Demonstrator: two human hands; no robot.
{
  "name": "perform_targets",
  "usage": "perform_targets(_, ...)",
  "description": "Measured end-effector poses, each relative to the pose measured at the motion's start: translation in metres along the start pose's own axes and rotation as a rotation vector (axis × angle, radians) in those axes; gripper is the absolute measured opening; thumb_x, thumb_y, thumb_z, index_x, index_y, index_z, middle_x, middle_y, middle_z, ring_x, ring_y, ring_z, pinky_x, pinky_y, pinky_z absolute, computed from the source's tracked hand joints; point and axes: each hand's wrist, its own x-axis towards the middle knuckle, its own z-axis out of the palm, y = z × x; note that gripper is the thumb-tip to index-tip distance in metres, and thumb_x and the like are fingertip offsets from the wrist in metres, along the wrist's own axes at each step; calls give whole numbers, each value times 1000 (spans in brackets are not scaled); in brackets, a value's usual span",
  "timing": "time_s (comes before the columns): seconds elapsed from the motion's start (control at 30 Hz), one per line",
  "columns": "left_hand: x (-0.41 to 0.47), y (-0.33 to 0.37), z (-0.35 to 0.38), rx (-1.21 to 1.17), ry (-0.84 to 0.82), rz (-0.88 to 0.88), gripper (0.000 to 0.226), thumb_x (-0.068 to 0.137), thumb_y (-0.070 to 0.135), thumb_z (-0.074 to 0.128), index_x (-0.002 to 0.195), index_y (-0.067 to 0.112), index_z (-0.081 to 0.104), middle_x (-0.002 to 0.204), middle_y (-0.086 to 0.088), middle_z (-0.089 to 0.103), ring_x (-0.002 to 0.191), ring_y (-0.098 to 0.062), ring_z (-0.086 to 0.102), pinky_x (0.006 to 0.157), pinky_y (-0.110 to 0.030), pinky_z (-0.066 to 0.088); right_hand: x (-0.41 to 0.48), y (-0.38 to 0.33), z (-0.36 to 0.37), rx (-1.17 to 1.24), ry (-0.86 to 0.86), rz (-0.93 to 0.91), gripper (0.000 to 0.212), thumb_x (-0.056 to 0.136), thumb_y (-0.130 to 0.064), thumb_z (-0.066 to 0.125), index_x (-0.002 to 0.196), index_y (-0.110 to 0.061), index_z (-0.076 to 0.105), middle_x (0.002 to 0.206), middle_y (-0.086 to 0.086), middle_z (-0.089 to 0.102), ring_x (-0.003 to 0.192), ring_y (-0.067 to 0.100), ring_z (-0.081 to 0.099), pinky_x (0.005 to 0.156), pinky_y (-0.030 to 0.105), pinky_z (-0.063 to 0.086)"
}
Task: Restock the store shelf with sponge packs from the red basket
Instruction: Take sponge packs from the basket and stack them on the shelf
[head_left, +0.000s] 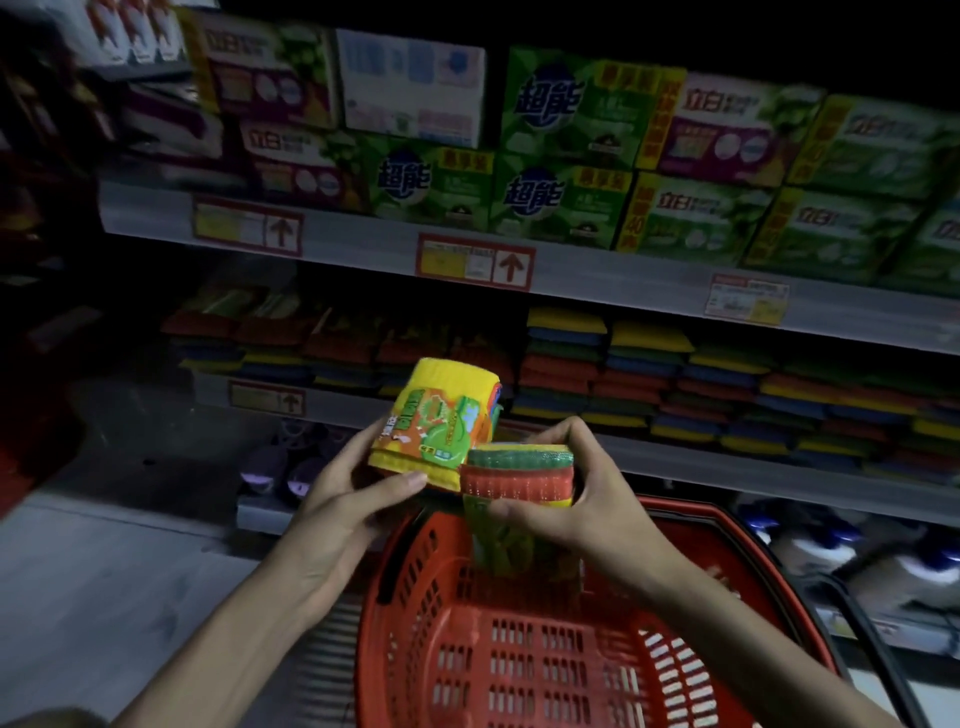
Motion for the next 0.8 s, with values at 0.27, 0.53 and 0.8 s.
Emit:
perform_targets(0.27, -3, 1, -3, -39, 100, 86, 74, 73, 2, 75, 140, 30, 59, 123, -3, 75, 110, -17, 73, 79, -26, 61, 3, -2, 16, 133, 34, 28, 50, 78, -37, 87, 108, -13, 55, 100, 17, 75, 87, 31, 77, 73, 40, 64)
perform_targets(0.53, 12, 1, 9, -72, 229, 116, 64, 71, 5, 81, 129, 23, 61, 116, -8, 77, 110, -24, 74, 97, -46, 56, -11, 8, 26, -150, -59, -92, 74, 81, -43, 84, 143, -56, 47, 136, -37, 54, 125, -19, 48, 89, -2, 41)
perform_targets(0.8, 25, 1, 27, 98, 165, 234, 54, 82, 24, 74, 134, 28, 60, 124, 1, 74, 112, -9, 72, 80, -21, 58, -3, 7, 29, 94, -72, -72, 80, 84, -13, 79, 151, -37, 42, 123, -39, 59, 101, -22, 62, 76, 1, 47)
